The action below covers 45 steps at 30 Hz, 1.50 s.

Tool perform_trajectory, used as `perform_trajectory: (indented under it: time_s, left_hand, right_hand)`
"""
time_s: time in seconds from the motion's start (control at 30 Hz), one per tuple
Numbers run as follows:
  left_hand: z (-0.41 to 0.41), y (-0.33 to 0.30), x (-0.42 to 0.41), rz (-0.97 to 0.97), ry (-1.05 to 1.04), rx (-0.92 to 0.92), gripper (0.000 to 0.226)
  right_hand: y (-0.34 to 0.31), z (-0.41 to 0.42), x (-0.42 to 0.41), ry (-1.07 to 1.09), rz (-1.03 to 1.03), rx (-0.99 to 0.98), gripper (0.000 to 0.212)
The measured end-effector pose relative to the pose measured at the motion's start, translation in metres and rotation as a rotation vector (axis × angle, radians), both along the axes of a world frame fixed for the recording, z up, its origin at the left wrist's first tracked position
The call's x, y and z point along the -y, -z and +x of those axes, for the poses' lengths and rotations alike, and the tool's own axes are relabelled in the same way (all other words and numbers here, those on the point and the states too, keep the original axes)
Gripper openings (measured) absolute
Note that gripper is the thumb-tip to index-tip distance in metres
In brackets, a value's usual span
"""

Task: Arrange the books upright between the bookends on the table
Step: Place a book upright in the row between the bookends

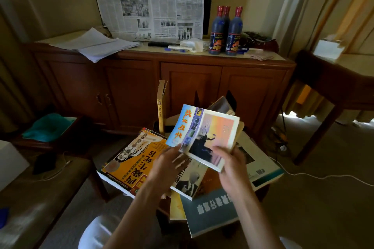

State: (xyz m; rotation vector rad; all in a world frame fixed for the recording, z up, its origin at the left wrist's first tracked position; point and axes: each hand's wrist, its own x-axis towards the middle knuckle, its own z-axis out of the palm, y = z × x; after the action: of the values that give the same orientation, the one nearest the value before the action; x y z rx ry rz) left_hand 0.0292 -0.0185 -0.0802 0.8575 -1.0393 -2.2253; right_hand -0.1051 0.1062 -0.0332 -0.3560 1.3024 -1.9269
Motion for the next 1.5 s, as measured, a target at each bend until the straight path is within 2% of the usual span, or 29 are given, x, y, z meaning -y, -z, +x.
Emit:
perform_trajectory:
  time_s: [0.07,0.13,0.23,0.3,0.37,0.4,0.47,0.53,0.6,0.67,0.73,0.8,0.87,0.93,0.97,1.03,1.07,1.23,1.33,1.4,1.47,1.5]
  left_hand:
    - [0.017,0.009,0.025,-0.048,0.013,0.06,0.064]
    - [0.028,0.009,0.041,-0.142,0.082,0.071,0.063]
    - [0.022,0.003,0.043,-0.219,0.137,0.119,0.065]
    - [0.011,0.003,0.043,-0.172,0.095,0.105,0.071]
    - [0.0,0.002,0.042,-0.024,0.04,0.052,0.057]
    - [-0.005,0.003,0.041,0.042,0.022,0.035,0.048]
    - [-0.014,0.003,0.039,0.111,0.014,0.008,0.042]
    - [-0.021,0.006,0.039,0.133,-0.024,0.016,0.054]
    - [-0.024,0.009,0.044,0.155,-0.098,0.022,0.061]
    - [-0.025,0.013,0.055,0.153,-0.177,-0.005,0.059]
    - [-0.027,0.016,0.063,0.12,-0.184,-0.024,0.064]
    - [-0.029,0.013,0.069,-0.082,-0.213,0.137,0.062]
    - [-0.026,0.013,0.083,-0.471,-0.239,0.422,0.05]
    - [-0.014,0.02,0.108,-0.844,-0.214,0.786,0.059]
    - [-0.007,0.027,0.12,-0.929,-0.185,0.978,0.067]
    - [0.007,0.047,0.135,-0.96,-0.111,1.238,0.076]
    - [0.013,0.059,0.136,-0.968,-0.083,1.293,0.078]
    - [0.014,0.081,0.13,-1.063,-0.099,1.365,0.082]
    - [0.015,0.082,0.132,-1.068,-0.113,1.383,0.082]
    - [0.015,0.083,0.131,-1.088,-0.115,1.405,0.081]
    - [0.013,0.084,0.13,-1.1,-0.117,1.433,0.08]
    - [0.012,0.085,0.131,-1.102,-0.118,1.445,0.08]
  right_hand:
    - [-0.007,-0.017,-0.011,-0.086,0.017,0.001,0.014]
    - [-0.016,-0.031,-0.018,-0.222,0.08,-0.05,0.015]
    - [-0.023,-0.04,-0.017,-0.389,0.218,-0.27,0.039]
    - [-0.024,-0.039,-0.015,-0.46,0.146,-0.327,0.04]
    - [-0.025,-0.028,-0.012,-0.623,-0.067,-0.185,0.041]
    - [-0.022,-0.018,-0.009,-0.673,-0.128,-0.115,0.053]
    - [-0.015,0.0,0.003,-0.703,-0.133,-0.128,0.09]
    - [-0.01,0.012,0.012,-0.671,-0.102,-0.201,0.107]
    - [-0.014,0.018,0.021,-0.649,-0.108,-0.347,0.101]
    - [-0.018,0.022,0.033,-0.58,-0.095,-0.507,0.074]
    - [-0.011,0.02,0.055,-0.298,0.013,-0.582,0.052]
    - [0.003,0.012,0.073,0.002,0.156,-0.541,0.034]
    - [0.013,0.001,0.084,0.084,0.213,-0.475,0.025]
    - [0.013,-0.008,0.095,0.095,0.261,-0.544,0.029]
    - [0.01,-0.013,0.102,0.094,0.278,-0.586,0.036]
    - [0.009,-0.022,0.125,0.075,0.261,-0.595,0.042]
    - [0.01,-0.027,0.138,0.062,0.263,-0.582,0.043]
    - [0.023,-0.033,0.215,0.093,0.318,-0.609,0.045]
    - [0.044,-0.02,0.252,-0.002,0.374,-0.613,0.043]
    - [0.059,-0.014,0.269,-0.11,0.428,-0.6,0.032]
    - [0.068,-0.018,0.278,-0.171,0.405,-0.639,0.008]
    - [0.07,-0.022,0.279,-0.213,0.376,-0.672,0.01]
